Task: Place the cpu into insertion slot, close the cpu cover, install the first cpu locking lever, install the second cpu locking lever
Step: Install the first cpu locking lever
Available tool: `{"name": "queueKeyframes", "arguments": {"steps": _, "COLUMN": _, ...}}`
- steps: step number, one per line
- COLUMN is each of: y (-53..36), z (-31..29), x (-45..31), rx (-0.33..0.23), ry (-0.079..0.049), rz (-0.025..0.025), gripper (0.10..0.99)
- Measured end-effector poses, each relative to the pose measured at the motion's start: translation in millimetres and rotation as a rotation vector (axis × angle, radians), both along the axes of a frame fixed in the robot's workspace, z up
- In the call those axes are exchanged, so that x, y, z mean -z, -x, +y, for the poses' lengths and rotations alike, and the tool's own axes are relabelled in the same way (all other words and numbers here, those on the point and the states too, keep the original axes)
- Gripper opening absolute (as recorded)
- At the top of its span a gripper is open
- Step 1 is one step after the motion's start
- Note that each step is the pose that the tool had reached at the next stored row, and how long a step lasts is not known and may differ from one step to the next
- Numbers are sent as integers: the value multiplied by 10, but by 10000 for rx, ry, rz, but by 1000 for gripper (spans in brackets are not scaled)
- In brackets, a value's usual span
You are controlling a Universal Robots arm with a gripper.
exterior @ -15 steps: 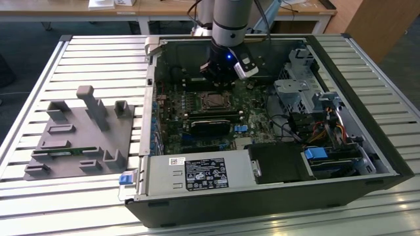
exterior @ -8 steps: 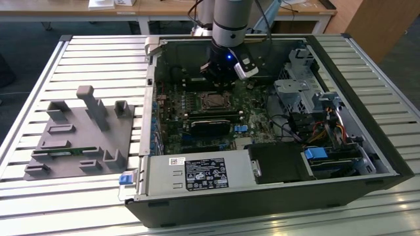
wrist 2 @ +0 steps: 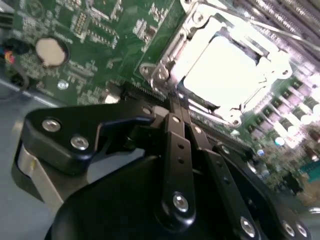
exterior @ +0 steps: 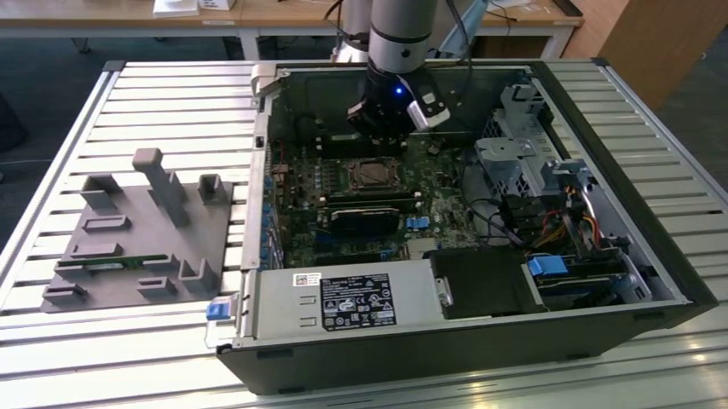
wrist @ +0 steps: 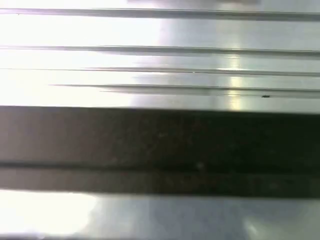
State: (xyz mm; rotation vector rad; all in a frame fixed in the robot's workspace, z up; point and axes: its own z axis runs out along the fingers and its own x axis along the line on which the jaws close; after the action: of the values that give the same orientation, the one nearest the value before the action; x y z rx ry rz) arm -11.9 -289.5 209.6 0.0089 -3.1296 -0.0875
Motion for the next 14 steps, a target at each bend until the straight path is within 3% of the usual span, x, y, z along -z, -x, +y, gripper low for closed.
{"name": "queueKeyframes", "arguments": {"steps": 2, "y": 0, "z": 0, "x": -51, "rx": 0, "ry": 4, "rz": 2, "gripper": 106}}
{"name": "queueKeyframes", "arguments": {"steps": 14, "y": -7, "z": -11, "x": -49, "rx": 9, "ry": 19, "rz": 1, "gripper": 106}}
